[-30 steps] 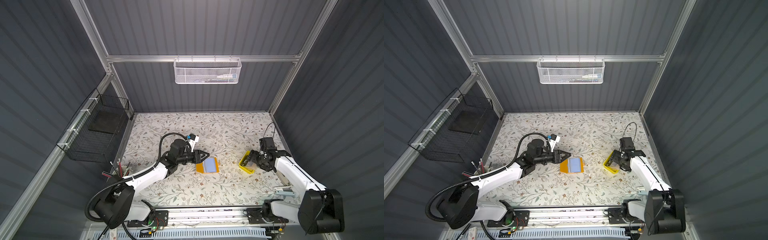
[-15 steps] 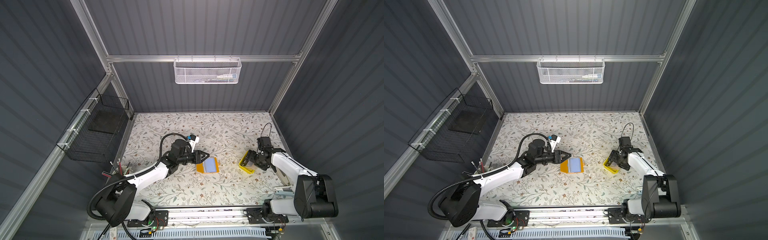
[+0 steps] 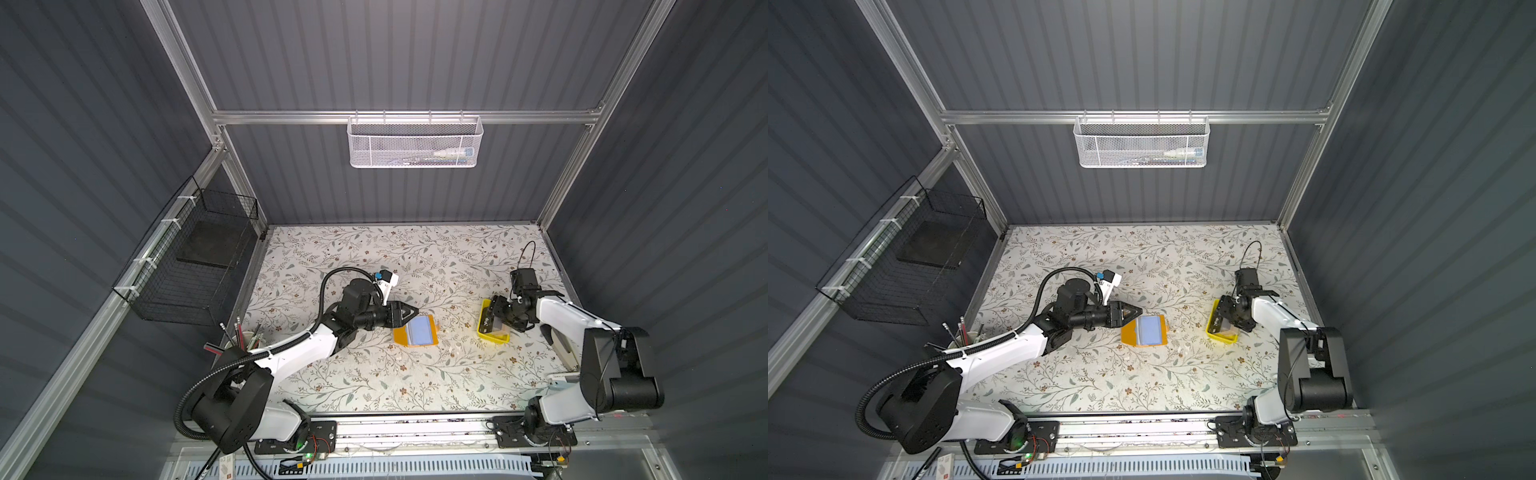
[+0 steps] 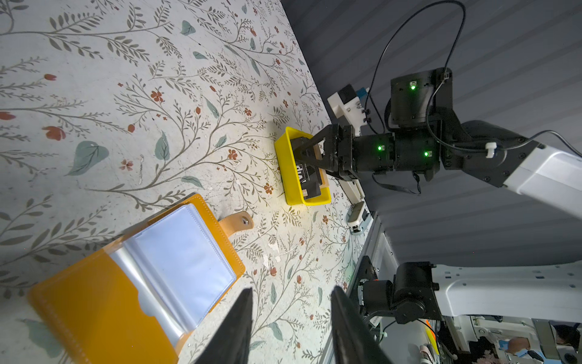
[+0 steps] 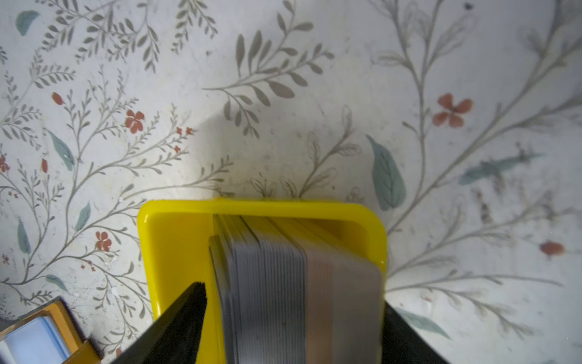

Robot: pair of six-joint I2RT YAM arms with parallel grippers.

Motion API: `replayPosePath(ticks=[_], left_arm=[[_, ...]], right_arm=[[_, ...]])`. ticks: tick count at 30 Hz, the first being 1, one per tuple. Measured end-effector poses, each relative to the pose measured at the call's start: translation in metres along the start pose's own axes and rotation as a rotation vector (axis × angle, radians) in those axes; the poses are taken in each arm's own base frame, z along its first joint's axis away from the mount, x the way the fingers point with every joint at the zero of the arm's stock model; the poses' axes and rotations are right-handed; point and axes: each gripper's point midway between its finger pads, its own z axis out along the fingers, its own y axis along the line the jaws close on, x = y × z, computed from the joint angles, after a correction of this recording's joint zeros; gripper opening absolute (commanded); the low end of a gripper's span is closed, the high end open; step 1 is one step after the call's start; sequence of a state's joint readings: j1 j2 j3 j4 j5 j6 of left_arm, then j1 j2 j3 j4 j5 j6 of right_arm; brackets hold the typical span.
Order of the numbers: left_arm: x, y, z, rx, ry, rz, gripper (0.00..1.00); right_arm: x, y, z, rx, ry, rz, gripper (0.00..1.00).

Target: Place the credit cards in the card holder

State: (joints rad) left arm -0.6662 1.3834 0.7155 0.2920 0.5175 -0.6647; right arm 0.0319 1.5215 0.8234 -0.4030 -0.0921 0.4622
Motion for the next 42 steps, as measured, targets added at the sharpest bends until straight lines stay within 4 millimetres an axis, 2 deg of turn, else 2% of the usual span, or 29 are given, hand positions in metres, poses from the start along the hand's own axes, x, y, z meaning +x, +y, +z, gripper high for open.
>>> replayPosePath(ticks=[5, 10, 16, 19, 23, 27, 32, 34, 38, 42], left_arm=[[0.002, 0.003, 0.0, -0.012, 0.008, -0.008, 0.42], [0.004, 0.006, -0.001, -0.034, 0.01, -0.017, 0.41], [0.003, 0.007, -0.004, -0.049, 0.003, -0.019, 0.41], [0.003, 0.007, -0.006, -0.058, -0.001, -0.017, 0.41], [0.004, 0.008, -0.007, -0.063, 0.005, -0.019, 0.41], [0.005, 0.008, -0.008, -0.068, 0.01, -0.02, 0.41], [0.006, 0.008, -0.008, -0.067, 0.012, -0.02, 0.41], [0.006, 0.009, -0.007, -0.068, 0.014, -0.021, 0.41], [0.007, 0.011, -0.005, -0.069, 0.018, -0.023, 0.41], [0.006, 0.011, -0.005, -0.068, 0.015, -0.021, 0.41]], right_arm=[[-0.023, 0.02, 0.006, -0.032, -0.014, -0.049, 0.76], [-0.046, 0.052, 0.012, -0.071, -0.037, -0.122, 0.76], [-0.054, 0.092, 0.023, -0.111, -0.036, -0.208, 0.76], [-0.053, 0.105, 0.025, -0.123, -0.036, -0.235, 0.8], [-0.054, 0.102, 0.023, -0.105, -0.046, -0.254, 0.83], [-0.053, 0.084, 0.006, -0.092, -0.065, -0.239, 0.84], [-0.043, 0.054, -0.023, -0.089, -0.089, -0.189, 0.79], [-0.028, 0.048, -0.031, -0.106, -0.085, -0.183, 0.75], [0.006, 0.05, -0.045, -0.131, -0.06, -0.215, 0.71], [0.032, 0.069, -0.06, -0.161, -0.062, -0.291, 0.67]])
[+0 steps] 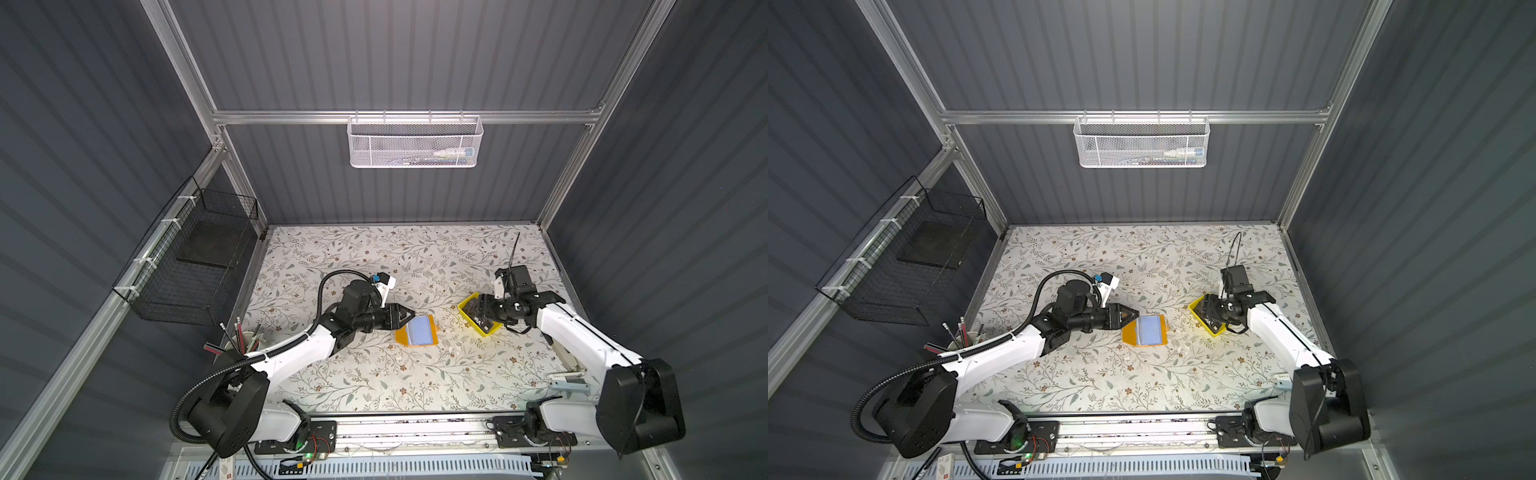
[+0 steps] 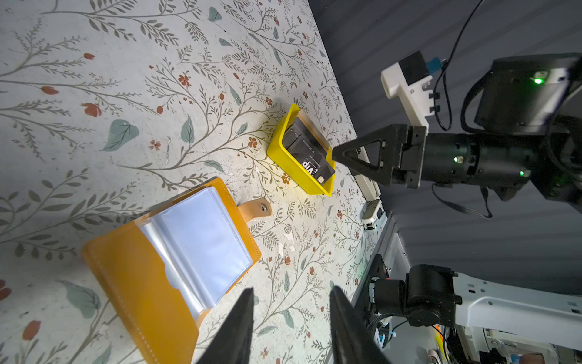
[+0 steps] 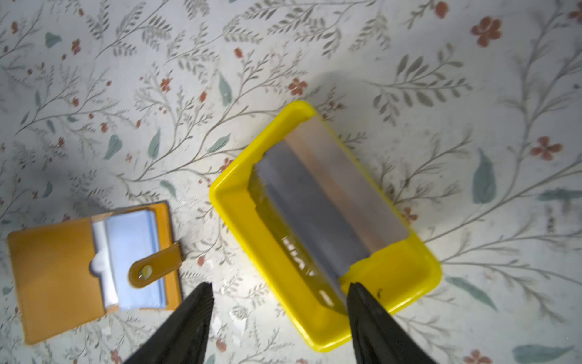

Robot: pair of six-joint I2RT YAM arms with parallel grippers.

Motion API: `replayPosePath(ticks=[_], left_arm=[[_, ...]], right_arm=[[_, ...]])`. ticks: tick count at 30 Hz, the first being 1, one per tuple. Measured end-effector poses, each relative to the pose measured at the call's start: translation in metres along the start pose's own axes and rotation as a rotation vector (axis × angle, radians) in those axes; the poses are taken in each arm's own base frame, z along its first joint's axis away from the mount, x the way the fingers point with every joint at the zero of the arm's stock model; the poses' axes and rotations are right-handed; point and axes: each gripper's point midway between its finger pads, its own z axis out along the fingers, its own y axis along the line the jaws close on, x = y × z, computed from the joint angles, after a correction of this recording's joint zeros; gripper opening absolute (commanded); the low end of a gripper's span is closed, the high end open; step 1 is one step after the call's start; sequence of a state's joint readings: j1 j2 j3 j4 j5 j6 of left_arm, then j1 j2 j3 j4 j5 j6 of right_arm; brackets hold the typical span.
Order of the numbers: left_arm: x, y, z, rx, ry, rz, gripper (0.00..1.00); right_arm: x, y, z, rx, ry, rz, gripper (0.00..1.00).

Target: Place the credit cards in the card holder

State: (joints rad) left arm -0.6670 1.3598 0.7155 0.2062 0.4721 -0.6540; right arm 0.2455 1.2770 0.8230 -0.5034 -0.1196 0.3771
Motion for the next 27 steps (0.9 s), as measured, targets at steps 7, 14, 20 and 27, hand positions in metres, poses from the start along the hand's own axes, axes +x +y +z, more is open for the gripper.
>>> replayPosePath(ticks=[7, 14, 20, 27], left_arm=[[-0.001, -0.002, -0.002, 0.0, -0.007, 0.007, 0.41], [-0.004, -0.004, -0.009, -0.006, -0.034, 0.021, 0.41], [0.0, 0.001, -0.009, -0.02, -0.027, 0.013, 0.41], [0.0, 0.001, -0.009, -0.02, -0.027, 0.012, 0.41]], right_arm=[[0.027, 0.031, -0.006, -0.018, 0.012, -0.114, 0.59], [0.045, 0.03, 0.008, 0.009, 0.074, -0.137, 0.48], [0.051, 0.028, 0.017, 0.023, 0.109, -0.143, 0.44], [0.053, 0.021, 0.025, 0.065, 0.125, -0.146, 0.41]])
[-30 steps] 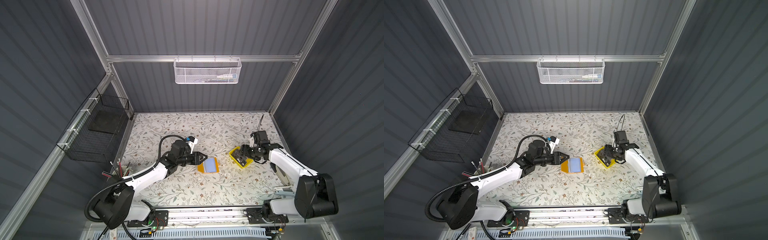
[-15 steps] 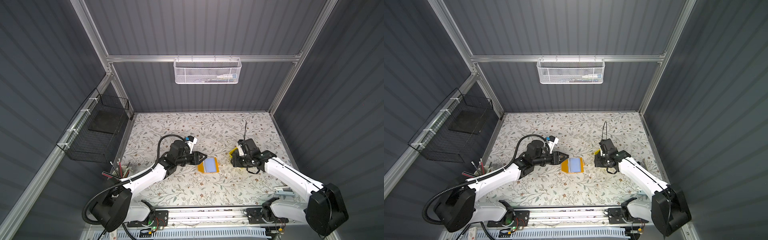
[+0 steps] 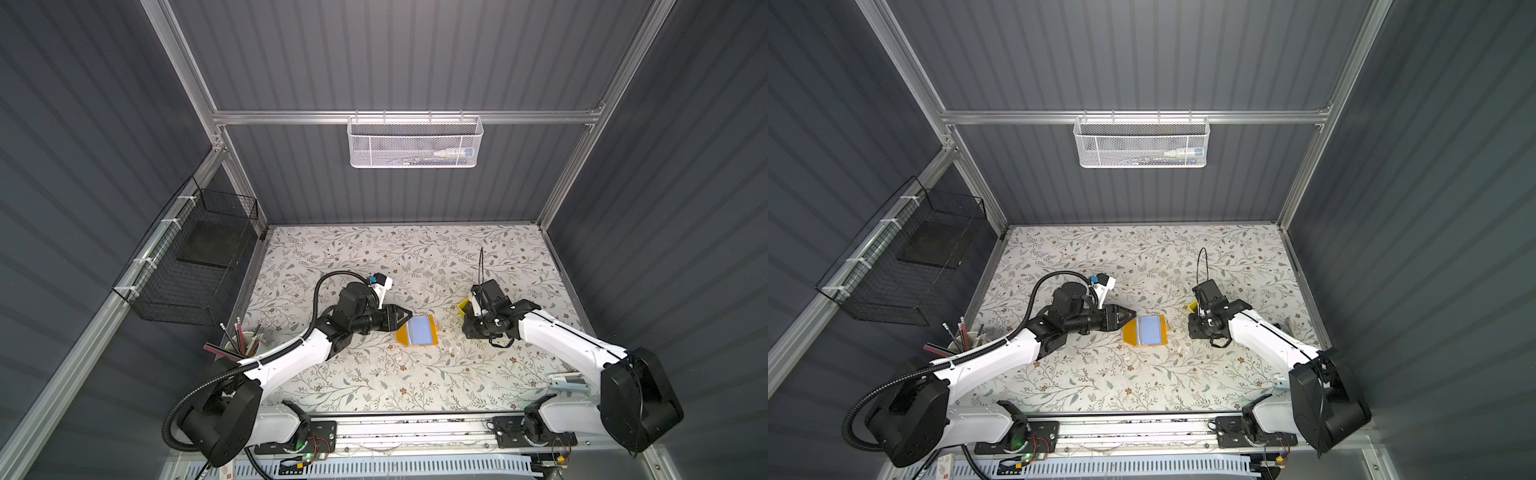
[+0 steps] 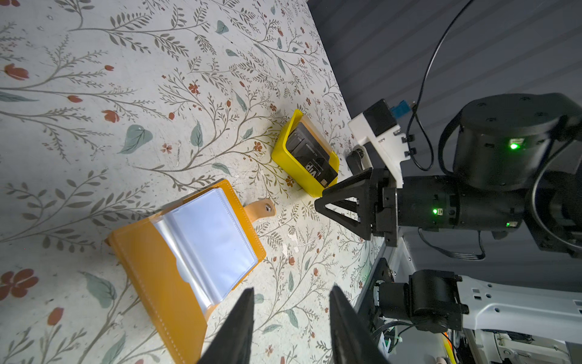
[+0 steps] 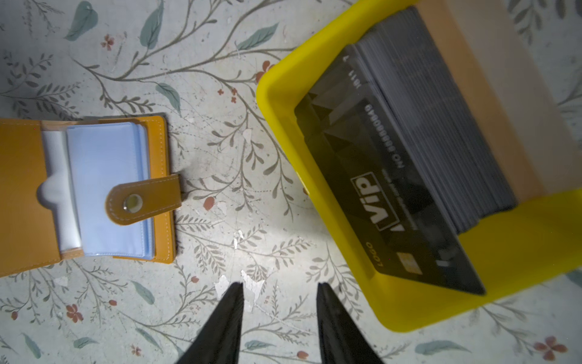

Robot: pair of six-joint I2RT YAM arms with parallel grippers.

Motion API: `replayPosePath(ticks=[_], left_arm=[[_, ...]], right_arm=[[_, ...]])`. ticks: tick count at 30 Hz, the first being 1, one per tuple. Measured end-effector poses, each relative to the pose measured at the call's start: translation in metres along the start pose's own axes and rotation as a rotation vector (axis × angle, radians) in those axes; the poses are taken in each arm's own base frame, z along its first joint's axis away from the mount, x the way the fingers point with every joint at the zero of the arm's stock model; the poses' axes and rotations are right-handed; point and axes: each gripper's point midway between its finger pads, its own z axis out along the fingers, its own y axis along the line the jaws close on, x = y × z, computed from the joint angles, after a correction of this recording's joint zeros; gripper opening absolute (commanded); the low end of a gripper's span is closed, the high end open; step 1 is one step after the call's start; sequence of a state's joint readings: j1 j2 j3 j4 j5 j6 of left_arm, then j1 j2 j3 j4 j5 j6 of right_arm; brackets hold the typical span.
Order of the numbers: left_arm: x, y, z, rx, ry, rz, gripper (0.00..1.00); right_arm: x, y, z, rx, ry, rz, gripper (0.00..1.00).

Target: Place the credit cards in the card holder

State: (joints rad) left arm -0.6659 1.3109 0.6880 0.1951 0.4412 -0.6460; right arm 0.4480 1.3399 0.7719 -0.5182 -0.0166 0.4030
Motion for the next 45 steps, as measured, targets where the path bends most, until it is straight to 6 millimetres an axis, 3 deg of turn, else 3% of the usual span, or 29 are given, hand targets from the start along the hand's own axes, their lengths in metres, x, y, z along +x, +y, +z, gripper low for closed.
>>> replayPosePath(ticks=[12, 22, 30, 41, 45], left_arm=[[0.001, 0.002, 0.002, -0.004, 0.006, -0.004, 0.4], [0.001, 0.002, 0.003, -0.002, 0.004, -0.003, 0.4], [0.005, 0.007, 0.007, -0.01, 0.022, -0.013, 0.4], [0.005, 0.008, 0.008, -0.007, 0.023, -0.012, 0.4], [0.004, 0.007, 0.008, -0.004, 0.019, -0.01, 0.4]], right_arm=[[-0.004, -0.016, 0.004, 0.092, -0.011, 0.003, 0.41], [-0.014, -0.015, 0.007, 0.098, -0.018, 0.004, 0.39], [-0.025, -0.021, -0.007, 0.086, -0.072, 0.033, 0.41], [-0.01, -0.027, 0.017, 0.088, 0.041, 0.046, 0.38], [-0.014, -0.026, 0.021, 0.088, 0.053, 0.04, 0.31]])
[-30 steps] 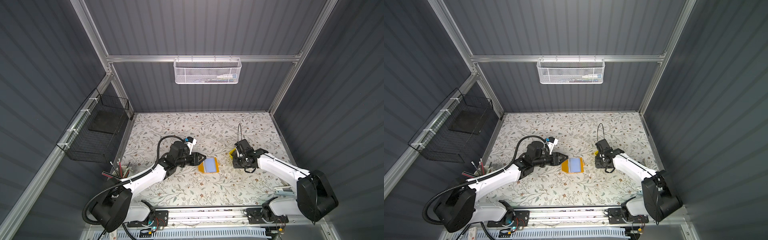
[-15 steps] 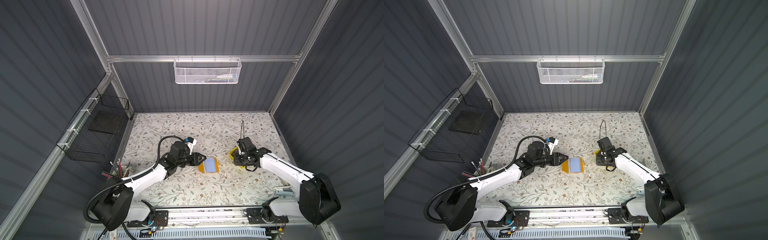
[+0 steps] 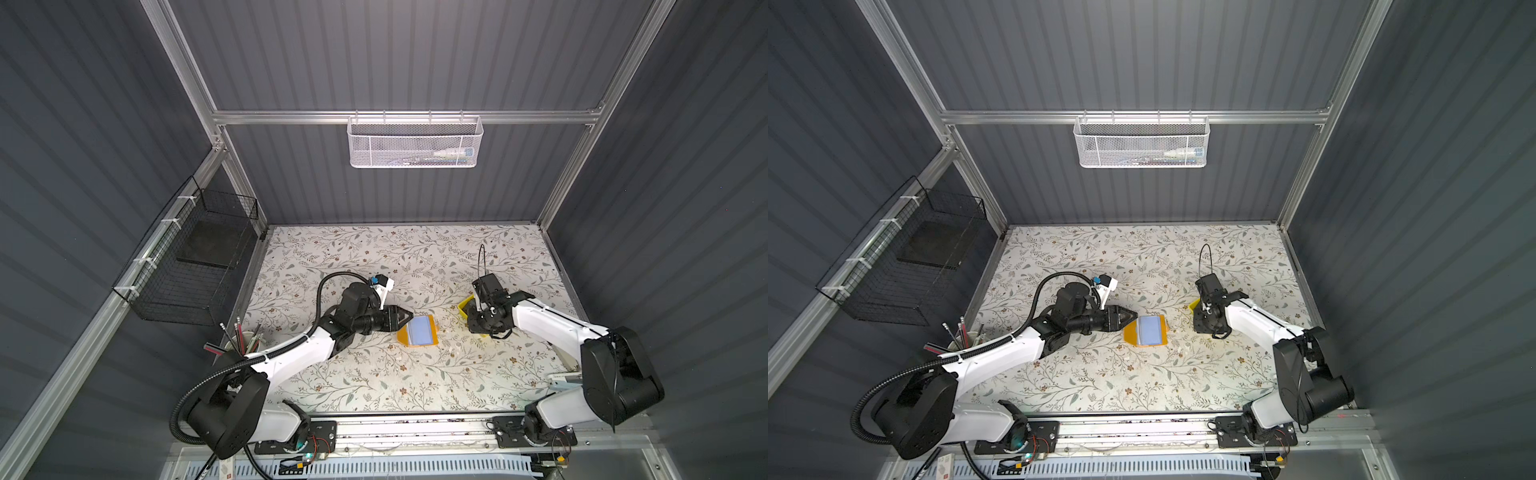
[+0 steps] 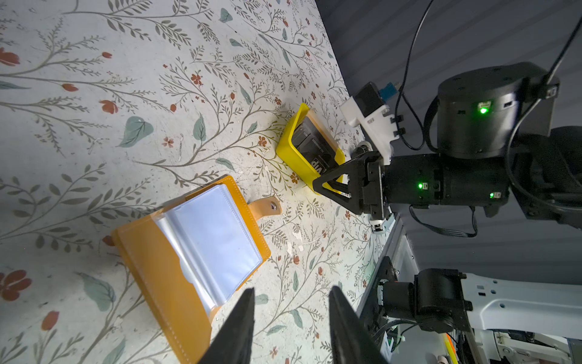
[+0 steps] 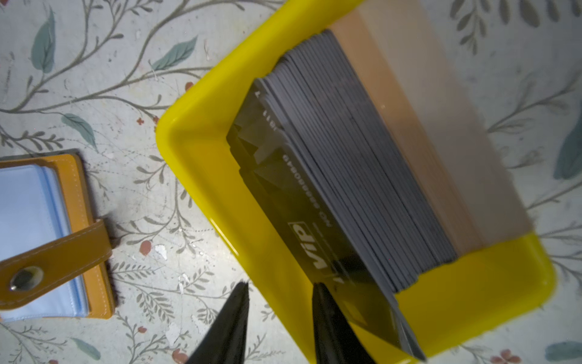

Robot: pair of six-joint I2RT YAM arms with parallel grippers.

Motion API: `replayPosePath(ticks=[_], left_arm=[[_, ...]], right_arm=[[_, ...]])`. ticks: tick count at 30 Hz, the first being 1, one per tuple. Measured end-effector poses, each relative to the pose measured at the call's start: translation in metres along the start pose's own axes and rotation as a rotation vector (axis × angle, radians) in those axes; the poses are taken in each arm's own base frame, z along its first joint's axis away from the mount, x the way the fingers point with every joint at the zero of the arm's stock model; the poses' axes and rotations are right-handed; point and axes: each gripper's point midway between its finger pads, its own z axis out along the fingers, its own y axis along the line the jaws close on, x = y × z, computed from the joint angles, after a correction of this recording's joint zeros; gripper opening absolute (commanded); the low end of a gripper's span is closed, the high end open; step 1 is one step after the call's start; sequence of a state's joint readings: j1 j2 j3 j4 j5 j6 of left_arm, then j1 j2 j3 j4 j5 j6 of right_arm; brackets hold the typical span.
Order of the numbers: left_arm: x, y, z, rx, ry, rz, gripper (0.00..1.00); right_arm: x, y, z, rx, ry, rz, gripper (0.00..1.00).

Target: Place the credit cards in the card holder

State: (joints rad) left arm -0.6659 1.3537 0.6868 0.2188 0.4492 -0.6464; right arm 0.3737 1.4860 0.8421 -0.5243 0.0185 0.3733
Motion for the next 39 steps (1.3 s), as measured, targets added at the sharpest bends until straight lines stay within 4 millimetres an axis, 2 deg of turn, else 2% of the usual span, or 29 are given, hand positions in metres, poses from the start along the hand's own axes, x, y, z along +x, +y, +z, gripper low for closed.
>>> replayPosePath(ticks=[11, 16, 21, 29, 34, 39], left_arm=[[-0.001, -0.001, 0.0, 0.002, -0.003, 0.002, 0.4], [0.0, 0.0, 0.0, 0.002, -0.003, 0.002, 0.4], [0.003, 0.002, 0.0, -0.003, 0.003, -0.003, 0.4], [0.001, 0.004, -0.004, -0.024, -0.01, -0.004, 0.39], [-0.002, 0.008, -0.011, -0.046, -0.025, -0.014, 0.38], [-0.001, 0.013, -0.012, -0.064, -0.018, -0.031, 0.39]], right_arm=[[-0.026, 0.014, 0.01, -0.015, 0.008, -0.04, 0.13], [-0.039, 0.019, 0.013, -0.009, 0.007, -0.054, 0.1], [-0.059, 0.034, 0.018, -0.014, 0.002, -0.08, 0.1], [-0.104, 0.077, 0.024, -0.064, -0.038, -0.102, 0.11], [-0.118, 0.111, 0.03, -0.1, -0.039, -0.097, 0.11], [-0.122, 0.147, 0.034, -0.131, -0.03, -0.089, 0.12]])
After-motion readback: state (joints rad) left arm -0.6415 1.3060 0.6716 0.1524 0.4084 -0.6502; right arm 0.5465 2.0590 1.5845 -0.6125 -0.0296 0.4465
